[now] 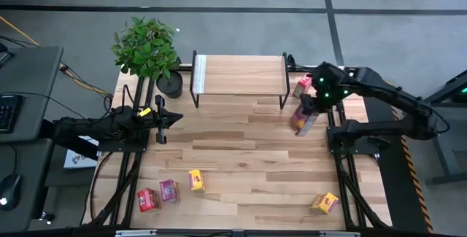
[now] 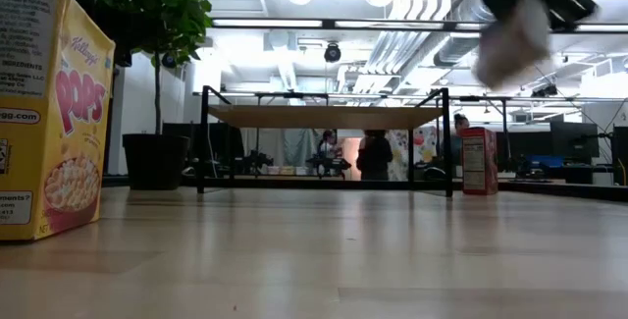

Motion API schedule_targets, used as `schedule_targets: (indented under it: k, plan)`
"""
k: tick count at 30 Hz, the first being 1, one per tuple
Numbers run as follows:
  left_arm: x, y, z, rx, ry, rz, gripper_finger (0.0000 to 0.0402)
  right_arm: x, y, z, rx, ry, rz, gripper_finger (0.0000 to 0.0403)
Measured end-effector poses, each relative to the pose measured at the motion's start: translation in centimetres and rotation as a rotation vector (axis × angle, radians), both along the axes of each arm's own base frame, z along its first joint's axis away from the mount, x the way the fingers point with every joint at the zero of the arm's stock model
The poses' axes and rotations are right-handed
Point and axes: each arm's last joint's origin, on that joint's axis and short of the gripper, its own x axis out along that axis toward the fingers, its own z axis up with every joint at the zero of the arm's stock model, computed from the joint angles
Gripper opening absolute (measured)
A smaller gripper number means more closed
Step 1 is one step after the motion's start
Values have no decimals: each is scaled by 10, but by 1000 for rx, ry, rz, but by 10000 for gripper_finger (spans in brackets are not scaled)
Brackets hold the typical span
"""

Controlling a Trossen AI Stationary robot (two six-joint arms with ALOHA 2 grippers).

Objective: Stack cereal on shelf
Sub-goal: Put the top purple cereal box on the shelf

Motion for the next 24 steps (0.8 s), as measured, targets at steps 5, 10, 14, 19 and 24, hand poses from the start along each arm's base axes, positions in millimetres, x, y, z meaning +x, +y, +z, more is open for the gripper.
schedule_targets:
  k: [5, 10, 14, 19, 24]
  plan:
    - [0, 0, 0, 0, 0, 0, 0, 13, 9, 71, -180, -396, 149, 119]
    - [0, 0, 0, 0, 0, 0, 0, 37, -6, 122, -535, -471, 294, 119]
    - [0, 0, 0, 0, 0, 0, 0, 72, -31, 134, -763, -315, 452, 119]
    - [0, 0, 0, 0, 0, 0, 0, 111, -74, 123, -894, -49, 696, 119]
    - [0, 0, 0, 0, 0, 0, 0, 139, -119, 96, -876, 98, 913, 119]
